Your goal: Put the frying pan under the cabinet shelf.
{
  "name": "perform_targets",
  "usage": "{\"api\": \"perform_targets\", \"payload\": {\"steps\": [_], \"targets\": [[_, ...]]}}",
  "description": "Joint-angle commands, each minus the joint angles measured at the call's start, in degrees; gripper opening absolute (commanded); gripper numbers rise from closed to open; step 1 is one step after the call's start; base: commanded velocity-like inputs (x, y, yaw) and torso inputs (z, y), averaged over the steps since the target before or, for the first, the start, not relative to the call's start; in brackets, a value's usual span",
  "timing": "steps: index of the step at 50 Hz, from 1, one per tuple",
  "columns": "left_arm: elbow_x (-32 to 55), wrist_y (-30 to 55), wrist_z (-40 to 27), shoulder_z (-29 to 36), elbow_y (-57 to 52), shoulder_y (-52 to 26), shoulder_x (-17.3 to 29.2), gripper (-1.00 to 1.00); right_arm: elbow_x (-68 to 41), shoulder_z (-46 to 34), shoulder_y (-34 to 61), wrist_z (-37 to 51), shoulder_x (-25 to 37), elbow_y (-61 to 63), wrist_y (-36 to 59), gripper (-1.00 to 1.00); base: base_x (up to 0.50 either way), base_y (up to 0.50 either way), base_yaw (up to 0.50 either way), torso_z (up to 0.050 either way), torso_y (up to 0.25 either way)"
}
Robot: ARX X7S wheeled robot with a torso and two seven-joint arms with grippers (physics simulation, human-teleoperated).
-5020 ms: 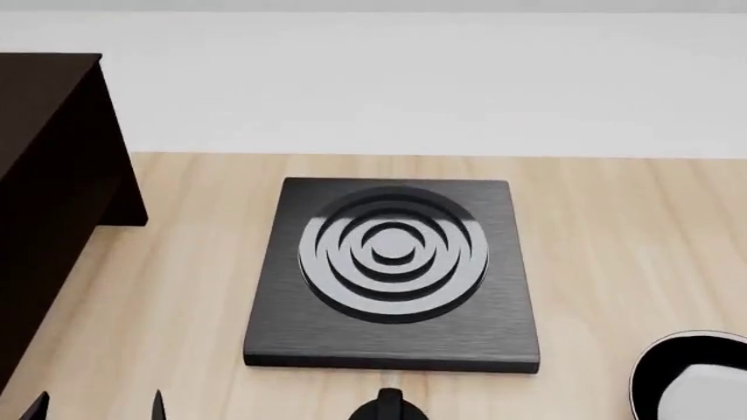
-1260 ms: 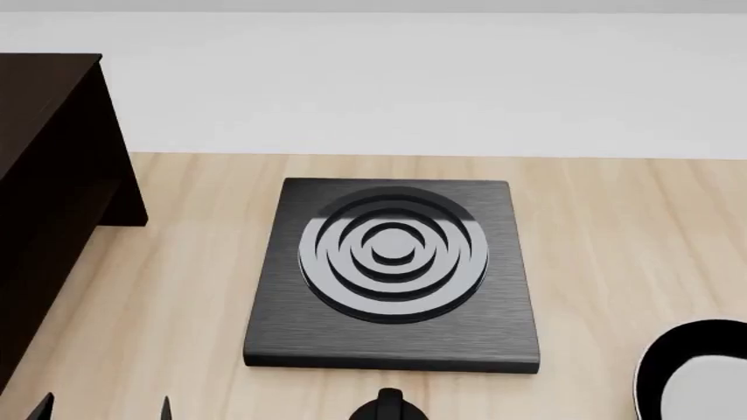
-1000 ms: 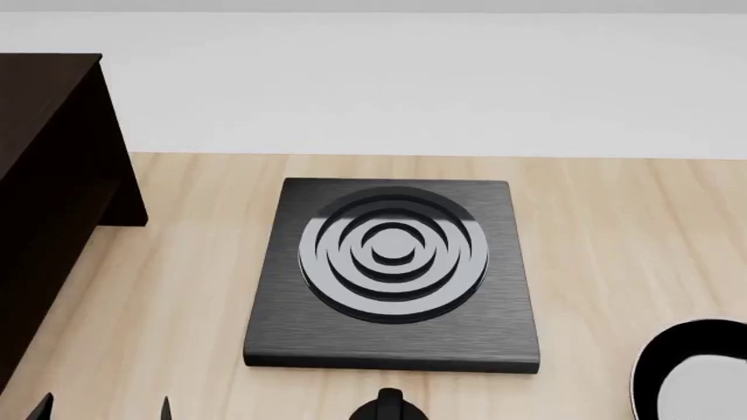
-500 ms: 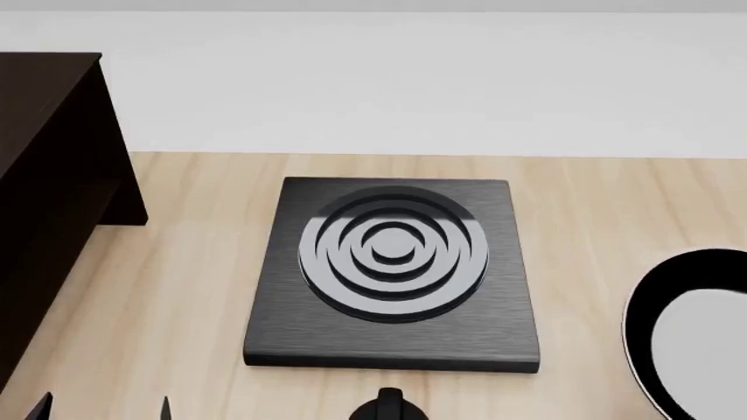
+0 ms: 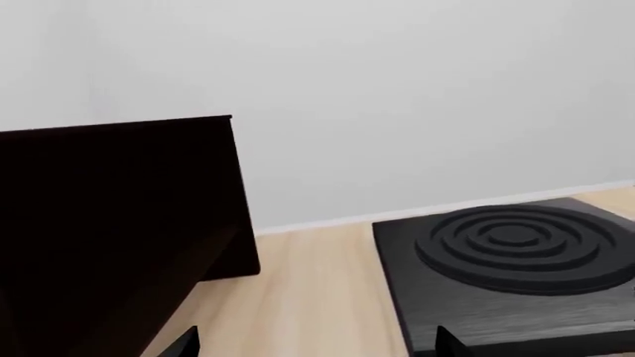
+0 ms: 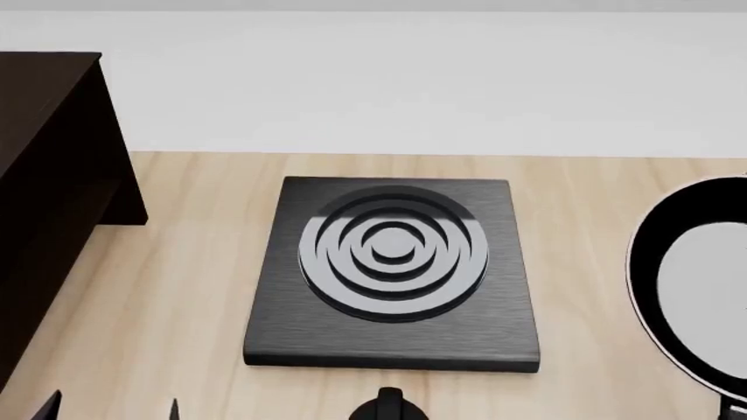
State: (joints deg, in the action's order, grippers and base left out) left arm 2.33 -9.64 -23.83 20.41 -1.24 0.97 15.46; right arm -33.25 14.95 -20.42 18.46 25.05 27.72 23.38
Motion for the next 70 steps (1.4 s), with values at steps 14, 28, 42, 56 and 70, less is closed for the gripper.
{"api": "perform_targets", "payload": {"steps": [14, 28, 42, 56, 70], "targets": [[-2.0, -0.6, -0.6, 1.3, -1.1, 0.2, 1.0, 1.00, -3.8, 3.8, 8.3, 4.5, 8.6, 14.9, 12.1, -1.00, 0.00, 0.00, 0.00, 0.001, 0.001], [-2.5, 0.8, -1.1, 1.6, -1.9, 0.1, 1.1, 1.00, -10.4, 2.5, 20.2, 8.3, 14.3, 19.8, 21.2, -1.00, 0.00, 0.00, 0.00, 0.020, -0.158], [-1.7, -0.4, -0.9, 1.7, -0.8, -0.3, 1.2, 1.00, -15.1, -3.5, 32.5, 10.4, 16.6, 21.1, 27.7, -1.00, 0.00, 0.00, 0.00, 0.027, -0.211], [-1.2, -0.4, -1.1, 1.8, -1.3, 0.0, 1.5, 1.00, -25.0, -5.3, 41.4, 15.5, 17.0, 26.1, 35.1, -1.00, 0.00, 0.00, 0.00, 0.027, -0.211], [-1.0, 0.1, -1.3, 1.9, -1.9, 0.0, 1.8, 1.00, -36.4, -1.9, 44.2, 21.4, 19.3, 30.1, 37.5, -1.00, 0.00, 0.00, 0.00, 0.027, -0.211]]}}
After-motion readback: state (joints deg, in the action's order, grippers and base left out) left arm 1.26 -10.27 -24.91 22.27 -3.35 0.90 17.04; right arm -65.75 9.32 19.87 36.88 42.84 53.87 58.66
